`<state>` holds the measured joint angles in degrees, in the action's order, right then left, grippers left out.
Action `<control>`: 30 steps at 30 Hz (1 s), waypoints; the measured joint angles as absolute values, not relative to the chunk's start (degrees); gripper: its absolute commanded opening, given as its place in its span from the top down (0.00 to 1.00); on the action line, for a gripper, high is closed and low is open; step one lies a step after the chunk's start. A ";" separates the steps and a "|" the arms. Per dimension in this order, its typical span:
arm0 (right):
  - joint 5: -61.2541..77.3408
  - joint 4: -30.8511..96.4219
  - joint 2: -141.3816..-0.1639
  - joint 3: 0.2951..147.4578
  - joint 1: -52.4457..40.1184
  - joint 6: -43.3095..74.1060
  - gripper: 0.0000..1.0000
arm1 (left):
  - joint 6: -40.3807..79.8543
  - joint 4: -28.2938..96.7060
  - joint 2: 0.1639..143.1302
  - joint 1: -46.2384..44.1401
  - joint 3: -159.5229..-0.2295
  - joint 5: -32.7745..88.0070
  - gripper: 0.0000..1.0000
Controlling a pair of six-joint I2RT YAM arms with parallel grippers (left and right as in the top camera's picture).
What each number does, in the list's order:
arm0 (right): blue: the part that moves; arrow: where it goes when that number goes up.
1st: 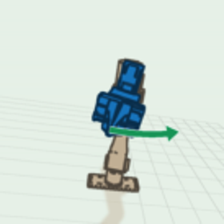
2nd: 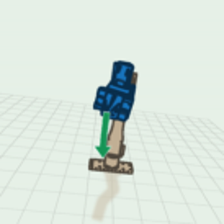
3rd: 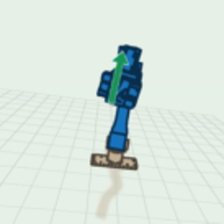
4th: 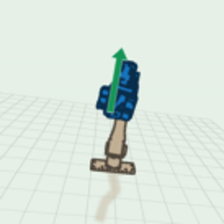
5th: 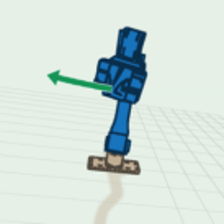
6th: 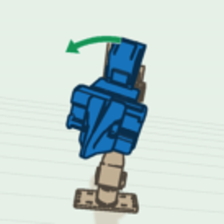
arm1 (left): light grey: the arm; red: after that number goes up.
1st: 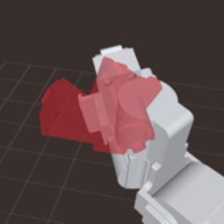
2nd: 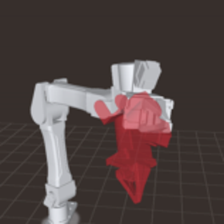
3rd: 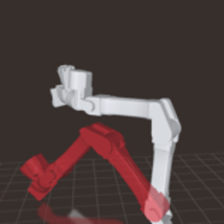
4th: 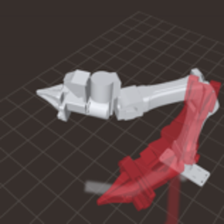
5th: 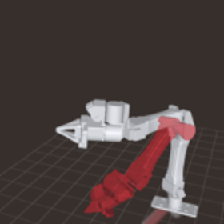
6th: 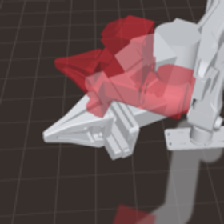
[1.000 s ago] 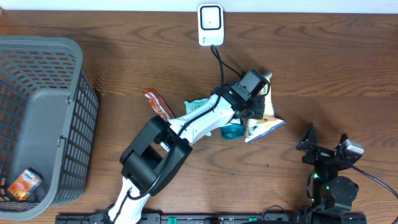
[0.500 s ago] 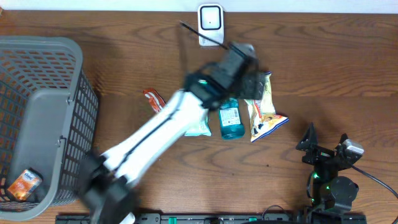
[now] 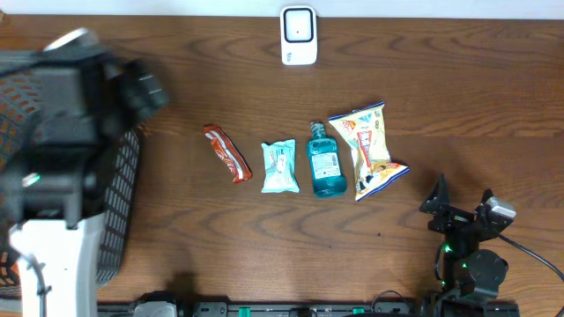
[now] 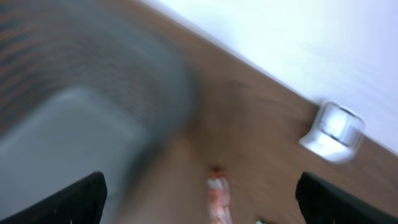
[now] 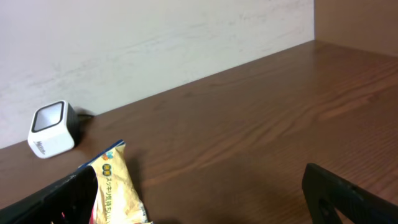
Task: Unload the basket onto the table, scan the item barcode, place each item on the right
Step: 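Open the left gripper and withdraw it toward the basket, then reach the left gripper into the basket and grasp the orange tissue pack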
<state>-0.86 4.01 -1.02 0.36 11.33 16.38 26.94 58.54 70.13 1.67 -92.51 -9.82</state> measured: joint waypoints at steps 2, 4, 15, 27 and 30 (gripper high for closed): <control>-0.86 4.01 -0.99 0.36 11.33 16.38 0.01 | 29.91 63.24 69.10 8.16 -92.53 -10.24 0.04; -0.86 4.01 -1.02 0.36 11.33 16.38 0.01 | 32.58 67.42 68.82 15.03 -92.40 -10.79 0.04; -0.86 4.01 -1.02 0.36 11.33 16.38 0.01 | 37.74 71.68 72.64 36.23 -77.19 -22.90 0.04; -0.89 4.01 -1.02 0.36 11.33 16.38 0.01 | 35.20 66.76 89.82 44.97 -72.44 -31.83 0.09; -0.89 4.01 -1.02 0.36 11.33 16.38 0.01 | 33.52 66.24 94.43 45.84 -72.44 -32.16 0.09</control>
<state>-0.89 4.01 -1.02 0.36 11.33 16.38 33.52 66.24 94.43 45.84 -72.44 -32.16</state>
